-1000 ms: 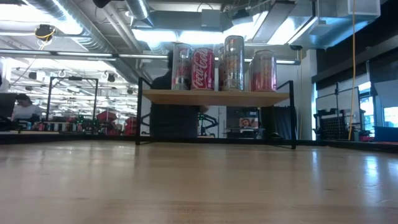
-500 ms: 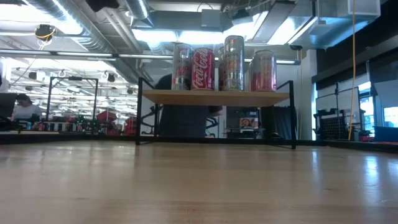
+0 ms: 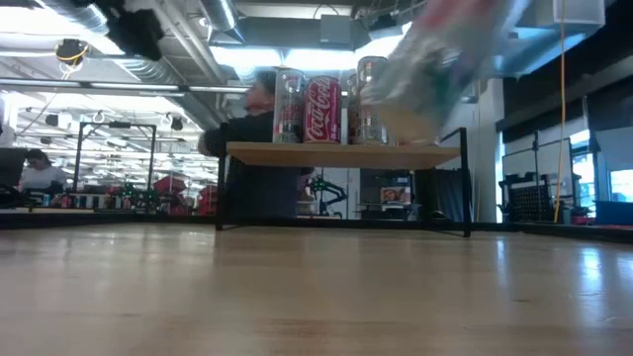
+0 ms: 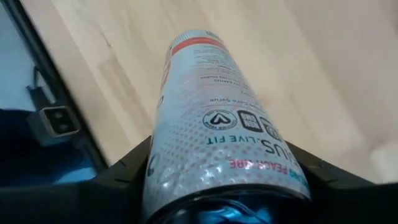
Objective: Place canned beverage on shelf
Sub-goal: Put the white and pink soda can on the shelf, then return to Home Position
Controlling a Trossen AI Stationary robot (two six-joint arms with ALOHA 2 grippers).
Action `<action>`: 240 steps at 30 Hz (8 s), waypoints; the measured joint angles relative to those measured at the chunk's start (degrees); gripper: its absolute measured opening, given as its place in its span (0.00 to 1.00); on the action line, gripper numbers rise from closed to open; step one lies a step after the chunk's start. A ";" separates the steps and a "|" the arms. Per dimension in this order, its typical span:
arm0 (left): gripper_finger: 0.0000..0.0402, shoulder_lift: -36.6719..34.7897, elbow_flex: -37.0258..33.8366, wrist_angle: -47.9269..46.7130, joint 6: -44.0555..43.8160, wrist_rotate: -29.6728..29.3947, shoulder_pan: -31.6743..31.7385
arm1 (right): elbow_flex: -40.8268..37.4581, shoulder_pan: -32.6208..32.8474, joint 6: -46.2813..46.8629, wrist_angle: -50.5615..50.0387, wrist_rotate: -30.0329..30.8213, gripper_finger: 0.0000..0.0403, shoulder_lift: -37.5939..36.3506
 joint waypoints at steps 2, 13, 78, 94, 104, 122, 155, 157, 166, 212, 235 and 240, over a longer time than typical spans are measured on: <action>0.80 -1.56 -3.42 3.28 -2.81 -0.12 -1.92 | 2.69 -2.56 -5.70 -0.98 -0.57 0.56 2.23; 0.77 -8.16 -12.14 11.53 -13.29 -7.87 -11.72 | 13.30 -13.18 -26.62 -12.45 -11.14 0.56 13.57; 0.77 -3.91 -12.20 28.75 -10.95 -10.61 -11.90 | 30.50 -4.74 -28.20 -23.98 0.28 0.93 12.02; 0.77 25.14 3.52 41.86 -5.42 -3.21 -1.38 | -0.87 7.05 -11.76 -16.11 5.19 0.93 -11.16; 0.77 37.59 14.14 42.02 -3.11 0.37 1.33 | -21.90 15.45 0.52 -0.24 5.19 0.93 -21.56; 0.77 49.82 19.93 43.00 -0.16 -1.31 1.92 | -26.61 21.22 3.69 3.14 5.18 0.93 -21.58; 0.59 22.86 19.91 20.74 -15.47 -23.14 6.38 | -26.61 20.51 -2.71 2.66 18.14 0.93 -21.56; 0.59 20.64 20.26 18.10 -14.32 -23.79 8.96 | -26.61 19.73 -2.75 2.54 18.42 0.93 -21.56; 0.59 22.60 33.52 7.28 -5.62 -23.22 22.95 | -26.61 14.22 -4.02 1.51 18.17 0.93 -21.56; 0.63 32.17 30.36 8.68 2.60 -6.50 39.51 | -26.61 9.41 -4.63 0.04 17.55 0.93 -21.56; 0.83 28.05 47.29 -6.51 5.75 -7.52 34.50 | -26.61 9.41 -4.96 1.01 17.44 0.93 -21.60; 0.81 22.55 47.11 -8.00 5.88 -9.90 28.35 | -26.61 9.41 -5.89 1.70 16.02 0.93 -21.61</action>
